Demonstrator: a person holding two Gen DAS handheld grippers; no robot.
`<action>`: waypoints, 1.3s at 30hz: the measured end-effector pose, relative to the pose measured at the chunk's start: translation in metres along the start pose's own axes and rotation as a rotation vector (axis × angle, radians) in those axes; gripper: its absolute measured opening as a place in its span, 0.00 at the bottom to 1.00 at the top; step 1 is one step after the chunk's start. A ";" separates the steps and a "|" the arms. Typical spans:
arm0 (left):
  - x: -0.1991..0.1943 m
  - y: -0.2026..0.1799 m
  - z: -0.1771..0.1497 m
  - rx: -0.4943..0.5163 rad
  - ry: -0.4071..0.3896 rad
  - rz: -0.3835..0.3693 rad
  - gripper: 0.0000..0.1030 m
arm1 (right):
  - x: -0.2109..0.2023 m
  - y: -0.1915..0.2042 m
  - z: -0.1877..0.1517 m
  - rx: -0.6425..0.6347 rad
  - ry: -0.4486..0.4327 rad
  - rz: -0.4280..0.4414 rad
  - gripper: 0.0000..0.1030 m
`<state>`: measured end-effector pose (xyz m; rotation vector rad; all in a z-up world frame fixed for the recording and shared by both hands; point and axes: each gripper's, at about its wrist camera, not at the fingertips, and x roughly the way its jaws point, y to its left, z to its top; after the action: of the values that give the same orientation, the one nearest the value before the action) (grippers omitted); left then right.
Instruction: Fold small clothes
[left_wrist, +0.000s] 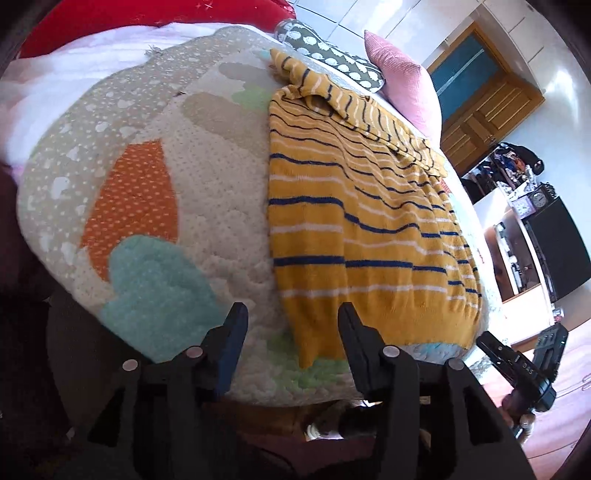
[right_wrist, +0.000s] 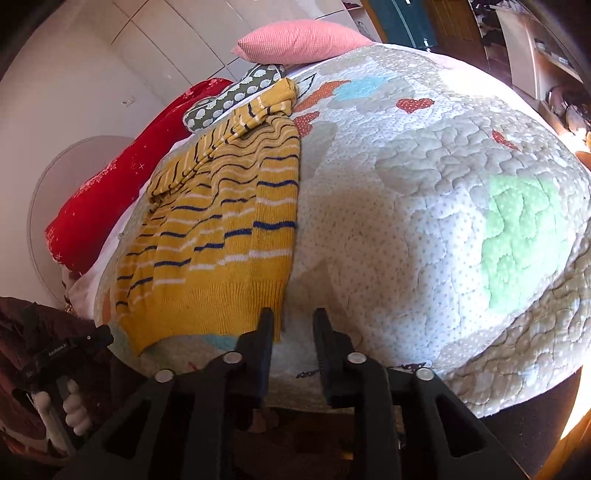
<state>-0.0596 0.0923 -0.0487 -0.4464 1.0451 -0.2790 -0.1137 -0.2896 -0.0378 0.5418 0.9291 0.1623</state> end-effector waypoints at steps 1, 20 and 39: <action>0.007 -0.002 0.002 0.002 0.016 -0.028 0.49 | 0.005 0.000 0.004 0.001 -0.004 0.001 0.48; 0.001 -0.046 0.008 0.109 0.056 0.014 0.06 | 0.030 0.047 0.022 -0.062 0.041 0.106 0.10; -0.038 -0.055 0.000 0.173 -0.014 0.015 0.06 | -0.010 0.051 -0.012 -0.134 0.130 0.175 0.10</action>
<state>-0.0786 0.0598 0.0067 -0.2844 1.0012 -0.3496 -0.1241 -0.2451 -0.0100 0.4919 0.9887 0.4194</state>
